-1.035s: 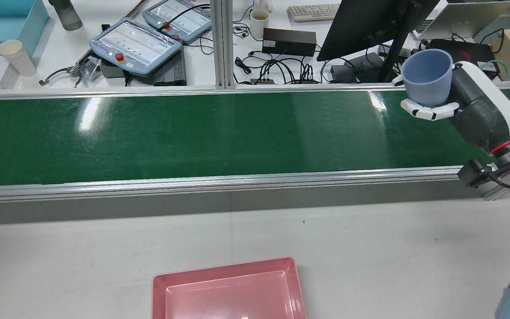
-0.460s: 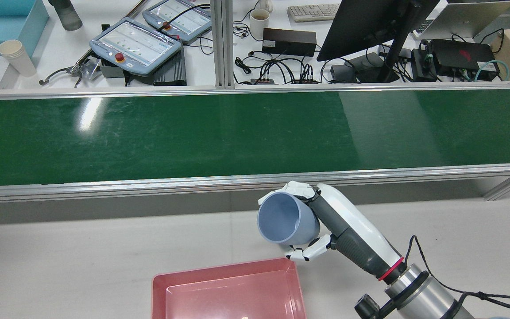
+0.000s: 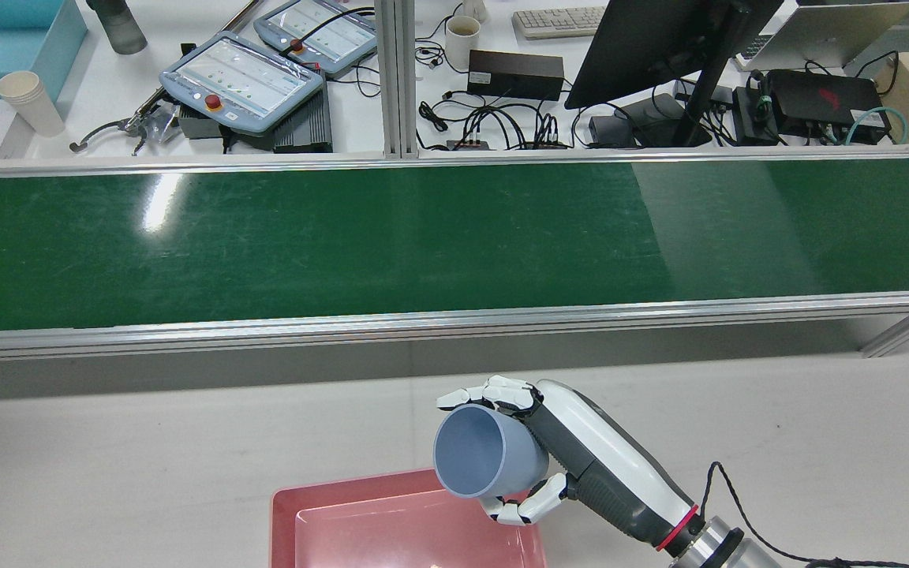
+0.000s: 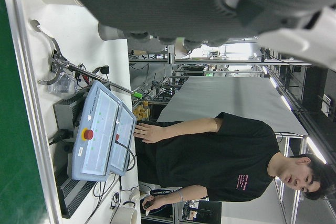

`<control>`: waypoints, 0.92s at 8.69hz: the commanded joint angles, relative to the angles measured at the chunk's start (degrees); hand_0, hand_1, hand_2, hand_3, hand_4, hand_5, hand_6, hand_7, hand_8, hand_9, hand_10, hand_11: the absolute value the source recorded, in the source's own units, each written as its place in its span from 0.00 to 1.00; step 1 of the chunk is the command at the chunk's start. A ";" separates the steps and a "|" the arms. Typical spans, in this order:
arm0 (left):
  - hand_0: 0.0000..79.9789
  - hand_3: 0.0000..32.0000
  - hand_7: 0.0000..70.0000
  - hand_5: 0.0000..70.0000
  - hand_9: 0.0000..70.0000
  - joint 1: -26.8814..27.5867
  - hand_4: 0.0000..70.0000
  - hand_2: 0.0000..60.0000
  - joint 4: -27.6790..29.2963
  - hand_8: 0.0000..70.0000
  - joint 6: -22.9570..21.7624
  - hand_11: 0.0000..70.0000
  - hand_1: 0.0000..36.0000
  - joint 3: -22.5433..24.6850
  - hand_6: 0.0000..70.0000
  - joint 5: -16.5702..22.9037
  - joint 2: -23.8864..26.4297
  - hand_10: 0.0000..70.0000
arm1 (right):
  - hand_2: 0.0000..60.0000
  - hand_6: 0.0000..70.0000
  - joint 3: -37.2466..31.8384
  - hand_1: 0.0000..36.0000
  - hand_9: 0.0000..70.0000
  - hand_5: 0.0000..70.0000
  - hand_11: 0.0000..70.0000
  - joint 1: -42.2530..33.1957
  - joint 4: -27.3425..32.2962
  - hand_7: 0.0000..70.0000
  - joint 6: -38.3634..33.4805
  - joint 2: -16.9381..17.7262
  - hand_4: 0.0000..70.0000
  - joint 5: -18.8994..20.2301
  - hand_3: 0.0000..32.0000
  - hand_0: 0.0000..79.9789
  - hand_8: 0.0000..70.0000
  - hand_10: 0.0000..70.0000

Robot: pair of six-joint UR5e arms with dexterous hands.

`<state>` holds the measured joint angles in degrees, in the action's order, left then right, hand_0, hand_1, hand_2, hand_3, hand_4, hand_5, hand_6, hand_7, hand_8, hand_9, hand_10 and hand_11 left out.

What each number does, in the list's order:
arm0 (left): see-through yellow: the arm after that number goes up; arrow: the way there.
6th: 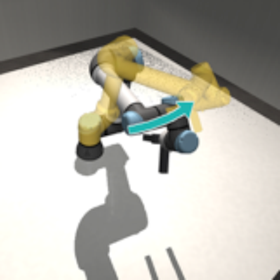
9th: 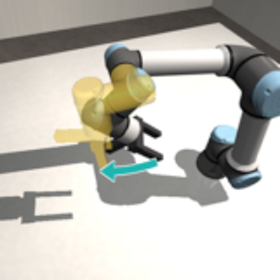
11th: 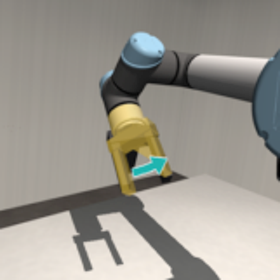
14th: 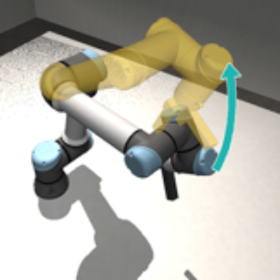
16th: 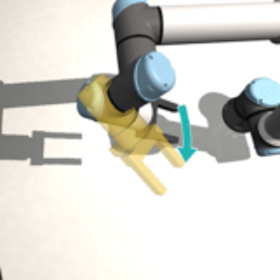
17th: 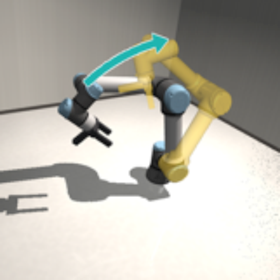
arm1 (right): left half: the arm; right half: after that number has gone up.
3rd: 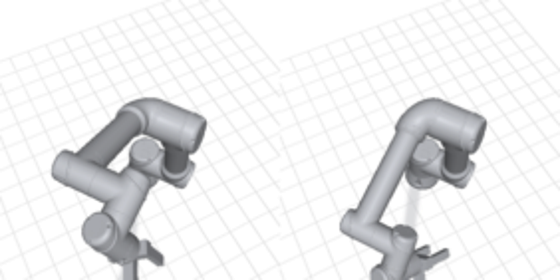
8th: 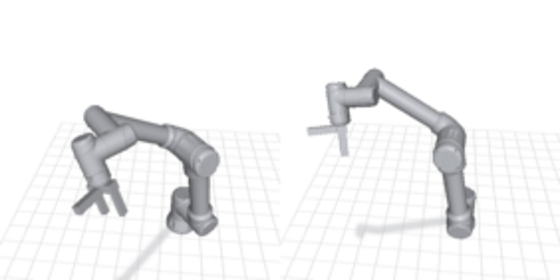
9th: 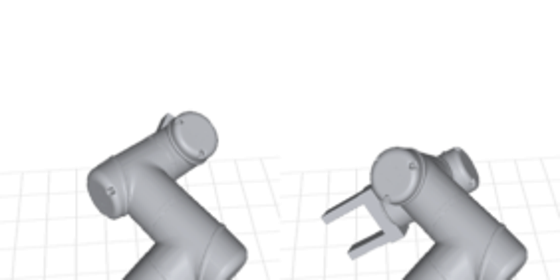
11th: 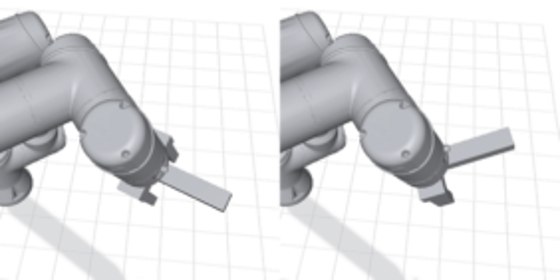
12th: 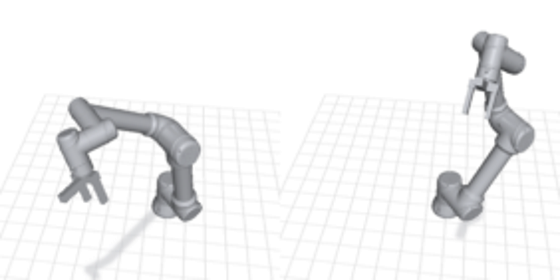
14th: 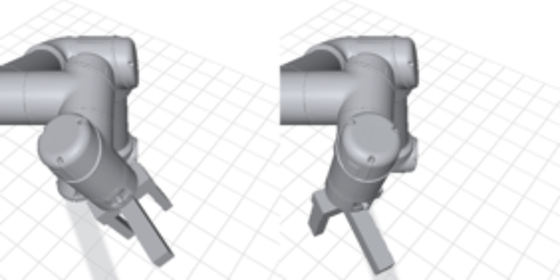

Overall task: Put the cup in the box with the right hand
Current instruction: 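Lower the cup into the pink tray and open the right hand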

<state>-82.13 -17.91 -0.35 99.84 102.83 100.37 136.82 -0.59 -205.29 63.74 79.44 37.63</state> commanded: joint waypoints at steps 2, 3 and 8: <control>0.00 0.00 0.00 0.00 0.00 -0.05 0.00 0.00 -0.02 0.00 0.00 0.00 0.00 -0.09 0.00 0.00 0.00 0.00 | 0.12 0.03 -1.47 0.53 0.01 0.08 0.00 1.38 1.21 0.03 -0.37 0.01 0.00 -0.02 0.00 0.61 0.00 0.00; 0.00 0.00 0.00 0.00 0.00 0.04 0.00 0.00 -0.02 0.00 0.00 0.00 0.00 -0.09 0.00 0.00 0.00 0.00 | 0.13 0.03 -1.38 0.54 0.00 0.07 0.00 1.38 1.21 0.03 -0.37 0.01 0.00 -0.02 0.00 0.61 0.00 0.00; 0.00 0.00 0.00 0.00 0.00 -0.05 0.00 0.00 -0.02 0.00 0.00 0.00 0.00 0.00 0.00 0.00 0.00 0.00 | 0.18 0.04 -1.11 0.54 0.02 0.08 0.00 1.30 1.21 0.10 -0.63 0.01 0.00 -0.02 0.00 0.61 0.00 0.00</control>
<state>-82.18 -17.93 -0.35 99.78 102.83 100.37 135.63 0.72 -204.08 63.17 79.45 37.62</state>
